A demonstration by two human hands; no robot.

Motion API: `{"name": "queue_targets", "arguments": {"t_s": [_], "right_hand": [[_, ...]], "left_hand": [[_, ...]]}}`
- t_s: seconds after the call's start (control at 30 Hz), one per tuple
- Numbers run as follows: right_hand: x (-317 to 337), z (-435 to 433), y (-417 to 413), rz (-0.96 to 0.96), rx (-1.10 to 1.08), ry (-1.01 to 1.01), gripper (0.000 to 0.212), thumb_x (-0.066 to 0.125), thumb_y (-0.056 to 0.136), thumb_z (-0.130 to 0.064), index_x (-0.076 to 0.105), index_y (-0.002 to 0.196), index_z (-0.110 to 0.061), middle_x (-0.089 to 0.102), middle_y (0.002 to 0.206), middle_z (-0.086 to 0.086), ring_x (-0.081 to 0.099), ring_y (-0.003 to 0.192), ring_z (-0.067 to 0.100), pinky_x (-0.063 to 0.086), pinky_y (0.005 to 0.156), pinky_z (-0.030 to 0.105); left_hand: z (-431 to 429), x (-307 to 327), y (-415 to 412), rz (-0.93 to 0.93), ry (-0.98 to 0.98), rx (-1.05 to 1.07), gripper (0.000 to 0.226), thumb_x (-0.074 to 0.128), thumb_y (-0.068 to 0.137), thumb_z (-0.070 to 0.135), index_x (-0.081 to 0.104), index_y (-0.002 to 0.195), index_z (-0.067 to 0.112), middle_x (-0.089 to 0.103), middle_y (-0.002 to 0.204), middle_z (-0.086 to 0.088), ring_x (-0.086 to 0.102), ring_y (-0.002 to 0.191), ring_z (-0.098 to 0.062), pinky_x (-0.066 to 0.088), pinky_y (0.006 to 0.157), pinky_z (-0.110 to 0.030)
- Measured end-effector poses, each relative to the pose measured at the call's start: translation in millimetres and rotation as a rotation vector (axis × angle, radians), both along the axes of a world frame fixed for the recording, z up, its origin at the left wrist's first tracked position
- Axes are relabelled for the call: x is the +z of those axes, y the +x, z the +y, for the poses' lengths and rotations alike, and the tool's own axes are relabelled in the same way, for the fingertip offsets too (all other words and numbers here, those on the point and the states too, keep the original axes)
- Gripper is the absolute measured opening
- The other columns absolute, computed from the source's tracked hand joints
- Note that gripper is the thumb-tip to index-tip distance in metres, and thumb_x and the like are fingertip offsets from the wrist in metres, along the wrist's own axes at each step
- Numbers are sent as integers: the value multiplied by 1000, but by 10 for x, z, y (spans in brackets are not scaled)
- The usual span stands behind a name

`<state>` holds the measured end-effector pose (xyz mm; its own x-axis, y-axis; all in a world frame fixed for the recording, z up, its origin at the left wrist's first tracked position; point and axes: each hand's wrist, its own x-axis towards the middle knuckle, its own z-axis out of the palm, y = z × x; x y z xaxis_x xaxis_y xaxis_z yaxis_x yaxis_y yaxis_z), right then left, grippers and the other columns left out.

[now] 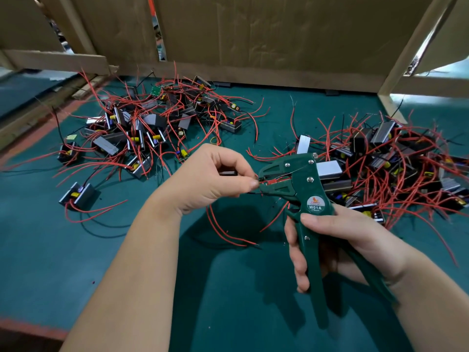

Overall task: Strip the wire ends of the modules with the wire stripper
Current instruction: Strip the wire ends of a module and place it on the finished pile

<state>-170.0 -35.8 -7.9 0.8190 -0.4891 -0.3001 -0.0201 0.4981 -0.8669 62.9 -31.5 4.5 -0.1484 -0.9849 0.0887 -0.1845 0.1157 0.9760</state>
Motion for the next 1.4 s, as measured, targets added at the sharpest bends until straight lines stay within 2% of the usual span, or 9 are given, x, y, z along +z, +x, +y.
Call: {"name": "queue_targets", "arguments": {"t_s": [0.13, 0.27, 0.43, 0.7, 0.97, 1.4], "right_hand": [[-13, 16, 10, -6, -10, 16, 38, 73, 78, -41, 63, 86, -5, 61, 70, 23, 62, 60, 35, 52, 61, 40], [-36, 34, 46, -20, -31, 59, 40, 75, 75, -42, 62, 86, -5, 59, 69, 23, 60, 59, 35, 51, 62, 45], [-29, 45, 78, -65, -3, 92, 42, 76, 73, -43, 62, 85, -6, 59, 70, 22, 61, 58, 34, 53, 63, 45], [-2, 48, 93, -91, 13, 139, 44, 78, 69, -43, 62, 84, -5, 59, 69, 21, 61, 58, 33, 54, 62, 44], [-33, 59, 113, -84, -16, 109, 46, 74, 73, -49, 63, 84, -5, 59, 67, 19, 60, 56, 32, 52, 61, 43], [-76, 34, 74, -23, -10, 45, 47, 71, 76, -51, 63, 84, -6, 60, 69, 21, 61, 58, 34, 52, 63, 45]], "left_hand": [[-1, 5, 2, -1, -1, -1, 18, 72, 65, 9, 68, 53, 21, 57, 52, 7, 50, 48, -5, 44, 52, -16], [-7, -5, 17, -27, -7, 4, 28, 74, 73, -1, 67, 56, 20, 57, 51, 7, 50, 48, -5, 44, 52, -15], [-6, 0, 20, -26, -12, 12, 17, 71, 68, 12, 69, 55, 23, 59, 54, 7, 51, 51, -6, 45, 53, -17], [-8, -10, 30, -22, -27, 10, 16, 70, 67, 12, 69, 55, 22, 59, 54, 6, 50, 51, -8, 44, 53, -19], [-20, -22, 42, -11, -49, 28, 14, 70, 68, 13, 69, 57, 22, 58, 56, 4, 50, 52, -11, 41, 56, -23], [-15, -43, 46, -41, -30, 13, 15, 71, 66, 12, 67, 54, 21, 56, 51, 6, 48, 49, -6, 40, 53, -17]]}}
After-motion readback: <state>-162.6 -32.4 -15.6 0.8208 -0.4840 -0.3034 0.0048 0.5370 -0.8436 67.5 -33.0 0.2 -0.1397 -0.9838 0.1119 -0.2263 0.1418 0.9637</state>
